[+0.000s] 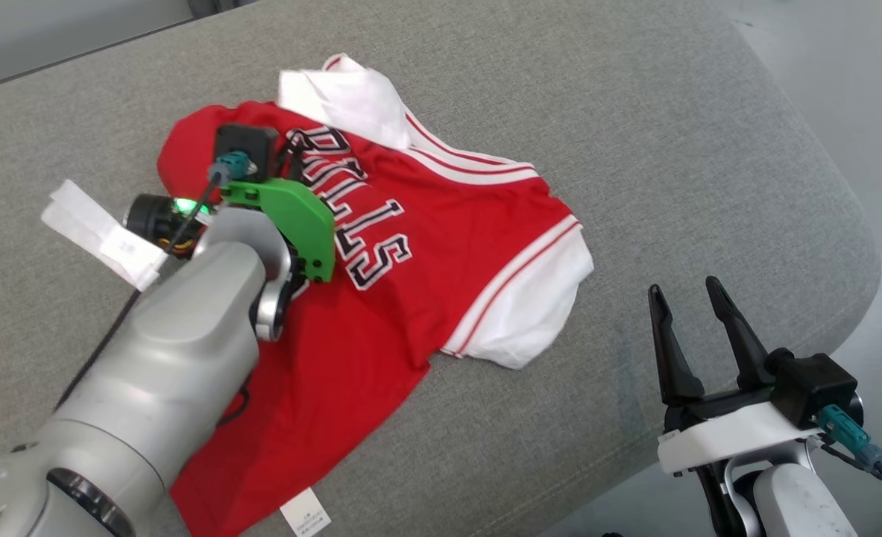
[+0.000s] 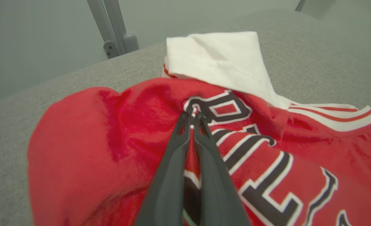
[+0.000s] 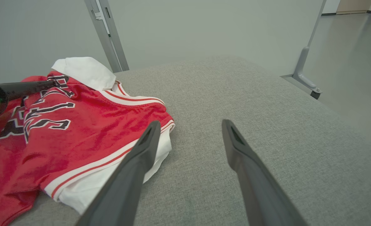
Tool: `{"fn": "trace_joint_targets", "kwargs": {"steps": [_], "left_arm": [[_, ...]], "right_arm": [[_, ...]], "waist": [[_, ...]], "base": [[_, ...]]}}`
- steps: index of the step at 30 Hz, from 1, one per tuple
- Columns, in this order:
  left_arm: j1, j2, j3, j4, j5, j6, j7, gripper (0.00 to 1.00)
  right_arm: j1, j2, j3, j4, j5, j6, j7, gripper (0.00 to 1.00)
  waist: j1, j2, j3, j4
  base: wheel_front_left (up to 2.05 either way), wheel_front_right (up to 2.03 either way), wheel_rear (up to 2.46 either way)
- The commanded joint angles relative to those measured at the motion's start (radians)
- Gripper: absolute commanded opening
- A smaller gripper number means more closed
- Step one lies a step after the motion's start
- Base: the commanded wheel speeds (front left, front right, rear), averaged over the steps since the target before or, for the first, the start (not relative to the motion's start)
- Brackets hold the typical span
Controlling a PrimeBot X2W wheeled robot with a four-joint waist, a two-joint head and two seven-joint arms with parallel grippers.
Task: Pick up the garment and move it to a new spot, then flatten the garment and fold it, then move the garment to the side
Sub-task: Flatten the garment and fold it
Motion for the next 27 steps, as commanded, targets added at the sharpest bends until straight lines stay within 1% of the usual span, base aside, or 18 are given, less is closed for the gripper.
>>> {"fn": "trace_joint_targets", "kwargs": {"steps": [1,6,9,11,12,13,14,15,17,20,23,24,27], "left_arm": [[-0.031,0.014,0.008,0.018,0.008,0.01,-0.018,0.0],[-0.095,0.041,0.017,0.088,0.035,0.021,-0.064,0.0],[-0.12,0.054,0.023,0.13,0.061,0.045,-0.095,0.0],[-0.094,0.046,0.031,0.166,0.044,0.049,-0.099,0.0],[-0.083,0.042,0.03,0.183,0.043,0.046,-0.1,0.03],[-0.081,0.038,0.035,0.194,0.041,0.049,-0.103,0.23],[-0.075,0.033,0.045,0.2,0.033,0.05,-0.106,0.59],[-0.067,0.028,0.059,0.204,0.027,0.053,-0.107,1.0],[-0.046,0.017,0.097,0.189,0.017,0.06,-0.113,1.0],[0.0,0.012,0.178,0.088,0.04,0.067,-0.112,1.0],[0.104,0.013,0.283,-0.079,0.094,0.078,-0.112,1.0],[0.136,0.022,0.318,-0.146,0.132,0.087,-0.111,1.0],[0.324,0.032,0.43,-0.385,0.249,0.111,-0.111,1.0]], "right_arm": [[-0.016,0.001,0.0,0.0,0.006,-0.001,-0.003,1.0],[-0.024,0.001,0.012,0.003,0.008,-0.001,-0.003,1.0],[-0.03,0.001,0.014,0.004,0.01,-0.001,-0.003,1.0],[-0.029,0.002,0.015,0.006,0.01,-0.001,-0.003,1.0],[-0.028,0.001,0.016,0.007,0.01,-0.001,-0.003,1.0],[-0.027,0.001,0.017,0.007,0.009,-0.001,-0.003,1.0],[-0.025,0.001,0.015,0.008,0.009,-0.001,-0.003,1.0],[-0.022,0.001,0.012,0.008,0.009,-0.001,-0.003,1.0],[-0.01,0.001,0.002,0.007,0.006,-0.001,-0.003,1.0],[0.011,0.001,-0.018,0.002,-0.005,-0.001,-0.003,1.0],[0.036,0.0,-0.035,-0.004,-0.018,-0.001,-0.003,1.0],[0.044,-0.004,-0.039,-0.008,-0.021,-0.001,-0.003,1.0],[0.073,-0.018,-0.061,-0.031,-0.035,-0.001,-0.003,1.0]], "waist": [[0.0,0.0,0.005,-0.004],[0.0,0.0,0.015,-0.016],[0.0,0.0,0.021,-0.022],[0.0,0.0,0.023,-0.023],[0.0,0.0,0.023,-0.024],[0.0,0.0,0.023,-0.024],[0.0,0.0,0.022,-0.023],[0.0,0.0,0.021,-0.021],[0.0,0.0,0.012,-0.011],[0.0,0.0,-0.01,0.012],[0.0,0.0,-0.049,0.04],[0.0,0.0,-0.062,0.049],[0.0,0.0,-0.108,0.085]], "base": [[0.0,0.0,0.0],[0.0,0.0,0.0],[0.0,0.0,0.0],[0.0,0.0,0.0],[0.0,0.0,0.0],[0.0,0.0,0.0],[0.0,0.0,0.0],[0.0,0.0,0.0],[0.0,0.0,0.0],[0.0,0.0,0.0],[0.0,0.0,0.0],[0.0,0.0,0.0],[0.0,0.0,0.0]]}}
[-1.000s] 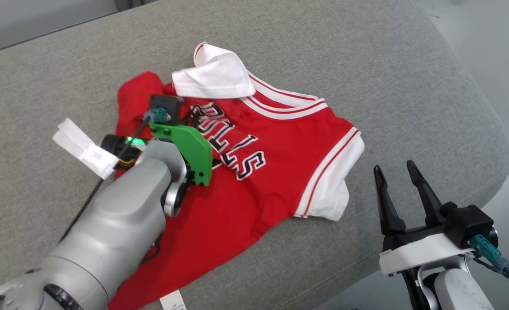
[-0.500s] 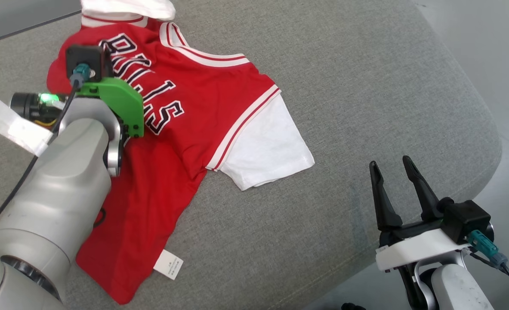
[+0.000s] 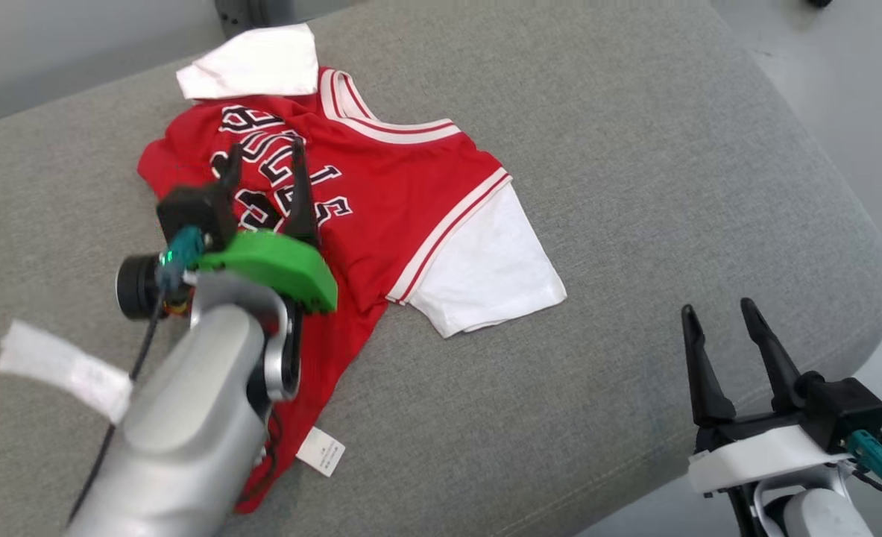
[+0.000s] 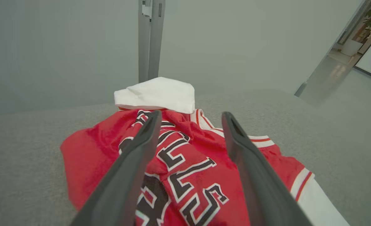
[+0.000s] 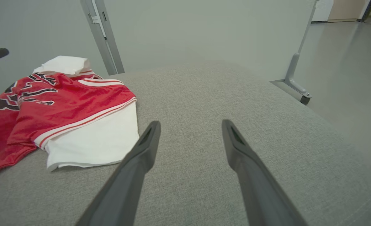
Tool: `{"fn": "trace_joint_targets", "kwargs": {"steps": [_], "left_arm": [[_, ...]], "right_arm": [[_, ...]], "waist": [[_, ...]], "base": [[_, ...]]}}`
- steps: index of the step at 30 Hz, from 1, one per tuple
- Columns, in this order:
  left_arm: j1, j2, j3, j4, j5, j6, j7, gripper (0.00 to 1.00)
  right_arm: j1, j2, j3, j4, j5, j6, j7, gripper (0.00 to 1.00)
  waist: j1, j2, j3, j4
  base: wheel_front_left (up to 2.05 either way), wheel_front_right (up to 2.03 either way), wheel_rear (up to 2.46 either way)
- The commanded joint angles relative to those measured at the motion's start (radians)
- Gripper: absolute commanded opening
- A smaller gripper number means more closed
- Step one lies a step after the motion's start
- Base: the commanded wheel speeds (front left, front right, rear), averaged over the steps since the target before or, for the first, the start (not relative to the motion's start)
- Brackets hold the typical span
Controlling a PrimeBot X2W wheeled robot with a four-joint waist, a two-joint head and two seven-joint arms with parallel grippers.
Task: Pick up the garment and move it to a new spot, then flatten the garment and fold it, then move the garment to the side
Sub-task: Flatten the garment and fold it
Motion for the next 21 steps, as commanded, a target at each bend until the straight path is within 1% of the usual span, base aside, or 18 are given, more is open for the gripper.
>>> {"fn": "trace_joint_targets", "kwargs": {"steps": [1,3,5,7,8,9,11,14,18,21], "left_arm": [[0.107,0.019,0.048,-0.096,0.064,0.017,0.0,1.0],[0.249,0.021,0.106,-0.223,0.133,0.022,0.0,1.0],[0.372,0.011,0.162,-0.335,0.19,-0.002,0.0,1.0],[0.49,0.001,0.21,-0.405,0.231,-0.047,0.0,1.0],[0.545,-0.002,0.239,-0.425,0.26,-0.062,0.0,1.0],[0.602,0.0,0.265,-0.434,0.285,-0.074,0.0,1.0],[0.679,-0.017,0.32,-0.457,0.328,-0.109,0.0,1.0],[0.779,-0.037,0.389,-0.457,0.395,-0.165,0.0,1.0],[0.854,-0.065,0.474,-0.437,0.462,-0.238,0.0,1.0],[0.894,-0.089,0.538,-0.427,0.501,-0.284,0.0,1.0]], "right_arm": [[0.021,-0.014,-0.008,-0.016,-0.013,-0.001,-0.003,1.0],[0.039,-0.027,-0.026,-0.033,-0.022,-0.001,-0.003,1.0],[0.056,-0.042,-0.049,-0.046,-0.032,-0.001,-0.003,1.0],[0.071,-0.056,-0.061,-0.05,-0.039,-0.001,-0.003,1.0],[0.078,-0.063,-0.072,-0.052,-0.042,-0.001,-0.003,1.0],[0.085,-0.069,-0.079,-0.053,-0.044,-0.001,-0.003,1.0],[0.095,-0.076,-0.092,-0.056,-0.051,-0.001,-0.003,1.0],[0.107,-0.088,-0.098,-0.053,-0.059,-0.001,-0.003,1.0],[0.112,-0.098,-0.082,-0.039,-0.067,-0.001,-0.003,1.0],[0.111,-0.1,-0.065,-0.025,-0.069,-0.001,-0.003,1.0]], "waist": [[0.0,0.0,-0.067,0.063],[0.0,0.0,-0.095,0.091],[0.0,0.0,-0.121,0.121],[0.0,0.0,-0.149,0.144],[0.0,0.0,-0.165,0.156],[0.0,0.0,-0.178,0.166],[0.0,0.0,-0.203,0.188],[0.0,0.0,-0.233,0.217],[0.0,0.0,-0.258,0.252],[0.0,0.0,-0.27,0.277]], "base": [[0.0,0.0,0.0],[0.0,0.0,0.0],[0.0,0.0,0.0],[0.0,0.0,0.0],[0.0,0.0,0.0],[0.0,0.0,0.0],[0.0,0.0,0.0],[0.0,0.0,0.0],[0.0,0.0,0.0],[0.0,0.0,0.0]]}}
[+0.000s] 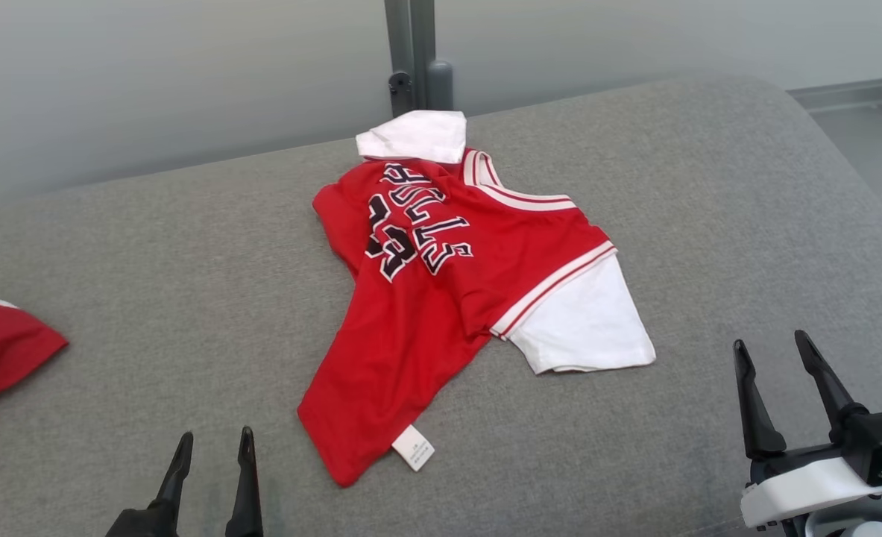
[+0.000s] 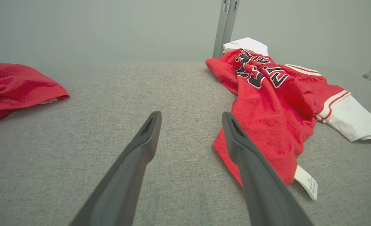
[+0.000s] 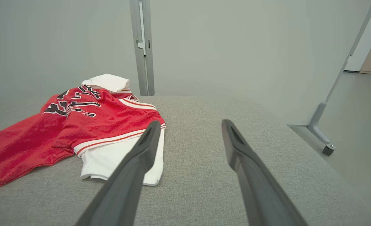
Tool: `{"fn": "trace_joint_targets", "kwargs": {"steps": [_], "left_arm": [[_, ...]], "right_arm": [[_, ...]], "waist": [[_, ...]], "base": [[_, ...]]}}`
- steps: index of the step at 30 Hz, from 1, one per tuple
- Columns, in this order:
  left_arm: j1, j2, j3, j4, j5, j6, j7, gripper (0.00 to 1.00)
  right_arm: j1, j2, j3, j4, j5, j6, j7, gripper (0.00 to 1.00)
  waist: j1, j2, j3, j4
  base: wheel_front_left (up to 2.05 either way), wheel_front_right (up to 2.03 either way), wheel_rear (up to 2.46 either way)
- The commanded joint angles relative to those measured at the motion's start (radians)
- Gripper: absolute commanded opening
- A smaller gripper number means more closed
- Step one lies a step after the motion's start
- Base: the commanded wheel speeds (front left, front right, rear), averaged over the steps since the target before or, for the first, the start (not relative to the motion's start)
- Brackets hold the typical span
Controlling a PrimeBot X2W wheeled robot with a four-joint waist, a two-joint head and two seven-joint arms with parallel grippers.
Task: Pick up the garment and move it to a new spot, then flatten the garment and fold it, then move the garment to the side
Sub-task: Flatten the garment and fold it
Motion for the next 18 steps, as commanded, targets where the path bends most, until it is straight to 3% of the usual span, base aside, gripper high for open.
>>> {"fn": "trace_joint_targets", "kwargs": {"steps": [1,8,18], "left_arm": [[0.025,-0.008,0.023,0.004,0.028,-0.018,0.0,1.0],[0.035,-0.052,0.112,0.017,0.083,-0.109,0.0,1.0],[0.021,-0.076,0.154,0.021,0.114,-0.148,0.0,1.0]], "right_arm": [[0.013,-0.002,0.004,0.008,-0.007,-0.001,-0.003,1.0],[0.02,0.016,0.039,0.046,-0.006,-0.001,-0.003,1.0],[0.026,0.026,0.056,0.065,-0.003,-0.001,-0.003,1.0]], "waist": [[0.0,0.0,-0.05,0.06],[0.0,0.0,-0.062,0.097],[0.0,0.0,-0.071,0.104]], "base": [[0.0,0.0,0.0],[0.0,0.0,0.0],[0.0,0.0,0.0]]}}
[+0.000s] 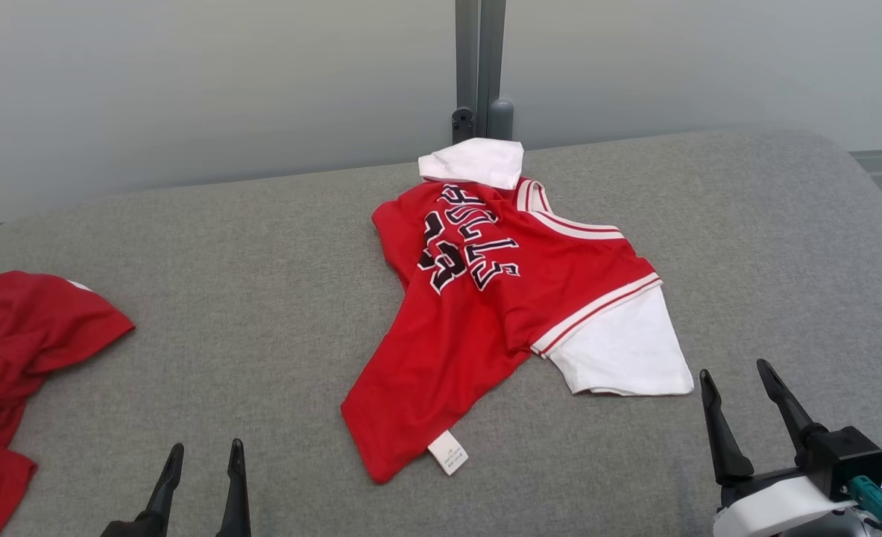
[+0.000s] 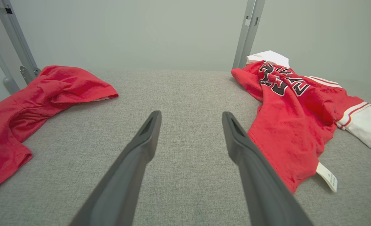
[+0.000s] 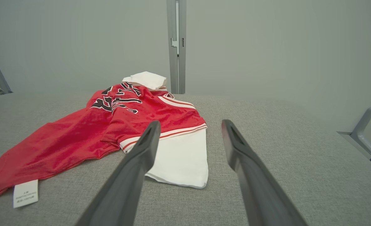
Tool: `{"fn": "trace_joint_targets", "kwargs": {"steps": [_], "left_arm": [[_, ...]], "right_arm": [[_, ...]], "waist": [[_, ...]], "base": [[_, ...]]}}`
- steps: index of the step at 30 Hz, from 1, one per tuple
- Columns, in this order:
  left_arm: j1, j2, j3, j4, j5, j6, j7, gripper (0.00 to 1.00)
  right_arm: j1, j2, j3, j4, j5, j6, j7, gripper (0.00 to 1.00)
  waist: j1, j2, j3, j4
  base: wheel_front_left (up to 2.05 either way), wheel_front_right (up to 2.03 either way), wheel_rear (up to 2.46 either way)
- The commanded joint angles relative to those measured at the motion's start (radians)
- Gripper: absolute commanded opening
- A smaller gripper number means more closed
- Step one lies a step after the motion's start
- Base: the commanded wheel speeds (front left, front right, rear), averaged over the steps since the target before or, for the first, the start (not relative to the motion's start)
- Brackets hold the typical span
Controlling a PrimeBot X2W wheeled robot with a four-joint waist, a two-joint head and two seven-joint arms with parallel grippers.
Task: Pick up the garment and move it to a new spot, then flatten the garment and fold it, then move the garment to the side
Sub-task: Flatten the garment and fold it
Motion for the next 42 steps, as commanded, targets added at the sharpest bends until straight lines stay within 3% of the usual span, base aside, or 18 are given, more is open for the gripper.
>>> {"fn": "trace_joint_targets", "kwargs": {"steps": [1,7,11,19,26,31,38,39,40,41,42], "left_arm": [[-0.009,-0.002,0.006,0.001,0.007,-0.006,0.0,1.0],[-0.025,-0.004,-0.007,0.003,-0.011,-0.01,0.0,1.0],[-0.059,-0.004,-0.101,0.08,-0.08,-0.005,0.014,1.0],[-0.192,-0.003,-0.283,0.187,-0.232,0.08,0.235,1.0],[-0.251,-0.002,-0.378,0.207,-0.295,0.17,0.338,1.0],[-0.26,-0.002,-0.4,0.204,-0.314,0.211,0.379,1.0],[-0.256,-0.009,-0.474,0.204,-0.38,0.185,0.422,1.0],[-0.255,-0.012,-0.491,0.201,-0.397,0.178,0.427,0.91],[-0.256,-0.013,-0.506,0.198,-0.413,0.172,0.428,0.44],[-0.255,-0.014,-0.522,0.197,-0.425,0.168,0.432,0.0],[-0.255,-0.016,-0.537,0.196,-0.43,0.164,0.437,0.0]], "right_arm": [[0.013,-0.001,0.001,0.003,0.001,-0.001,-0.003,1.0],[-0.006,0.005,-0.013,0.008,0.028,-0.001,-0.003,1.0],[-0.051,-0.01,-0.036,0.114,0.062,-0.001,0.0,1.0],[-0.288,-0.071,0.004,0.367,0.091,-0.001,0.216,1.0],[-0.439,-0.072,0.047,0.497,0.069,-0.001,0.267,1.0],[-0.495,-0.073,0.103,0.57,0.093,-0.001,0.29,1.0],[-0.499,-0.046,0.208,0.642,0.18,0.004,0.322,1.0],[-0.499,-0.044,0.228,0.643,0.196,0.005,0.32,1.0],[-0.5,-0.044,0.243,0.641,0.217,0.005,0.309,0.41],[-0.501,-0.047,0.258,0.64,0.236,0.005,0.305,0.0],[-0.501,-0.05,0.272,0.637,0.256,0.005,0.3,0.0]], "waist": [[0.0,0.0,-0.001,0.0],[0.0,0.0,0.005,-0.005],[0.0,0.0,0.019,-0.009],[0.0,0.0,0.106,-0.017],[0.0,0.0,0.187,-0.006],[0.0,0.0,0.23,0.01],[0.0,0.0,0.271,0.014],[0.0,0.0,0.274,0.012],[0.0,0.0,0.276,0.008],[0.0,0.0,0.276,0.005],[0.0,0.0,0.276,0.0]], "base": [[0.0,0.0,0.0],[0.0,0.0,0.0],[0.0,0.0,0.0],[0.0,0.0,0.0],[0.0,0.0,0.0],[0.0,0.0,0.0],[0.0,0.0,0.0],[0.0,0.0,0.0],[0.0,0.0,0.0],[0.0,0.0,0.0],[0.0,0.0,0.0]]}}
